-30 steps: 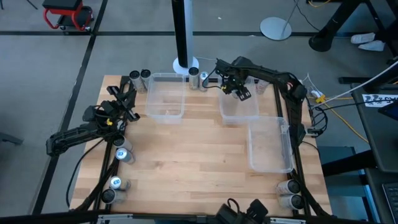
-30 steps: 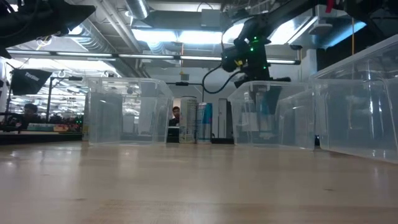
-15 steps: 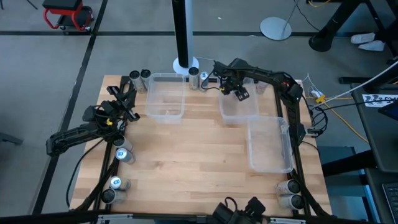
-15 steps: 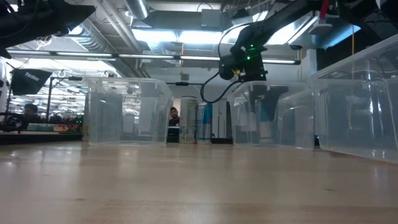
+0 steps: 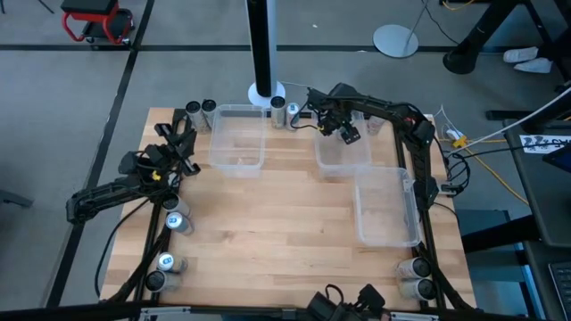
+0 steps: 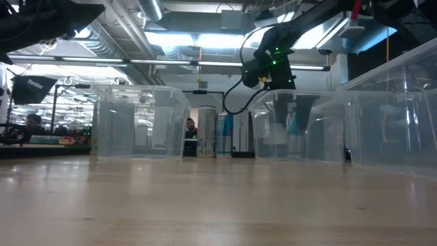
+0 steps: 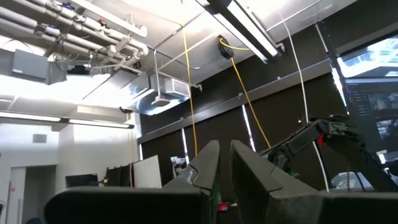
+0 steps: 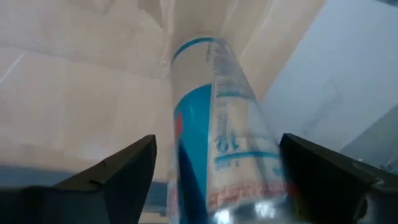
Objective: Sort soda cans
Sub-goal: Put the blue soda can into the top right transparent bin
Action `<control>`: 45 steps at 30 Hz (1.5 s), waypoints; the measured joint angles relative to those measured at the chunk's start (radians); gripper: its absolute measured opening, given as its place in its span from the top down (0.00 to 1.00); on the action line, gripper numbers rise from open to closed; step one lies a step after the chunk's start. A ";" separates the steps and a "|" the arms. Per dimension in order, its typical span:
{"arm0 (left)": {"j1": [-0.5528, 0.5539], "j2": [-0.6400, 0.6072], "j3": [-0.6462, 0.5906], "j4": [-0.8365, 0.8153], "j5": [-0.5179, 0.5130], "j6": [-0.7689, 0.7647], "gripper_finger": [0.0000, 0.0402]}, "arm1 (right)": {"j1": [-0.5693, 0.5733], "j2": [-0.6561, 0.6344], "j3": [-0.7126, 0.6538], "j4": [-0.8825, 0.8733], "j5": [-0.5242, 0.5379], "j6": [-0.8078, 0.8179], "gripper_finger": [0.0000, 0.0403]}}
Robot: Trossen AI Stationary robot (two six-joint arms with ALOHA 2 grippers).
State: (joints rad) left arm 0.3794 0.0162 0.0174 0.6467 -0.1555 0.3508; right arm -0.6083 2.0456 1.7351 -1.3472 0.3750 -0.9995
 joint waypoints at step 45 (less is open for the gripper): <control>0.000 0.000 0.000 0.002 0.000 -0.008 0.92 | -0.001 0.000 0.226 0.588 -0.481 0.145 0.15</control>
State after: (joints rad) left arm 0.3794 0.0162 0.0174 0.6491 -0.1555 0.3431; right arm -0.6090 2.0457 1.9611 -0.7590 -0.1060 -0.8548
